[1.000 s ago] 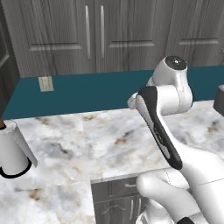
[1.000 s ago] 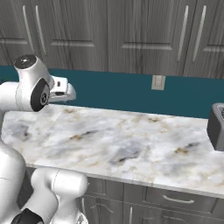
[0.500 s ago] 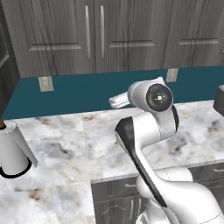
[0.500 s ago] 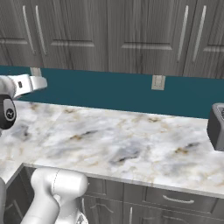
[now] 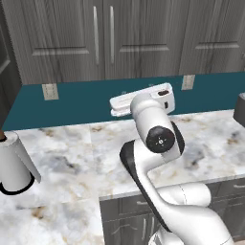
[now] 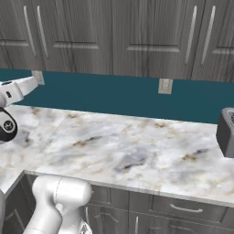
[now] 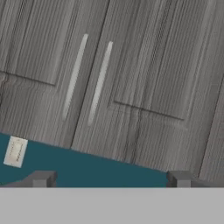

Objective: The dining table condiment station is running low on ketchup. Refill the condiment station by opening the cabinet and taking the ketchup from the cabinet and placing it on the dining table.

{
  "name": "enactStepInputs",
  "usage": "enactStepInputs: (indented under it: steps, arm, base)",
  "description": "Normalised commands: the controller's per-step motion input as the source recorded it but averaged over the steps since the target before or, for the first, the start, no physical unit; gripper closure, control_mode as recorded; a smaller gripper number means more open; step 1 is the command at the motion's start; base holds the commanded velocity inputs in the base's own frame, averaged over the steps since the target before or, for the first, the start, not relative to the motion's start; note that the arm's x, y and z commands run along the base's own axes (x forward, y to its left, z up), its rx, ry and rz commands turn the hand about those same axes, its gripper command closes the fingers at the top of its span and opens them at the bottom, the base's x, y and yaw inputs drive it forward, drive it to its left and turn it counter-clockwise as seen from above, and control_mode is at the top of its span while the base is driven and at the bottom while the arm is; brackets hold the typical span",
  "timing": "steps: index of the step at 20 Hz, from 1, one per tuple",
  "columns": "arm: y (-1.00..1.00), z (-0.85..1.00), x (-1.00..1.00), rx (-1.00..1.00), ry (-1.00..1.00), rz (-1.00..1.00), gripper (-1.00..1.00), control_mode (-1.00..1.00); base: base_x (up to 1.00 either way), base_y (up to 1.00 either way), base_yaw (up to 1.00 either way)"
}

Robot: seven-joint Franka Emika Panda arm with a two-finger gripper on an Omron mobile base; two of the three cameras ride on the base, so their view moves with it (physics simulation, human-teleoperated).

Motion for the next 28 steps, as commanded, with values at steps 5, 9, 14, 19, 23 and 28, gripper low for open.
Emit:
enactStepInputs:
  steps: [5, 9, 14, 19, 23, 28]
  arm:
    - [-0.01, 0.02, -0.02, 0.01, -0.04, -0.01, -1.0, -1.0]
    - [0.14, 0.38, 0.19, 0.0, 0.0, 0.0, -1.0, -1.0]
    - [0.06, 0.31, 0.45, 0.0, 0.0, 0.0, -1.0, -1.0]
    - [0.08, 0.24, 0.56, 0.0, 0.0, 0.0, -1.0, -1.0]
    - [0.13, 0.06, 0.64, 0.0, 0.0, 0.0, -1.0, -1.0]
    - [0.09, 0.0, 0.7, 0.0, 0.0, 0.0, -1.0, -1.0]
  base:
    - [0.0, 0.0, 0.0]
    - [0.0, 0.0, 0.0]
    - [0.0, 0.0, 0.0]
    - [0.0, 0.0, 0.0]
    - [0.0, 0.0, 0.0]
    - [0.0, 0.0, 0.0]
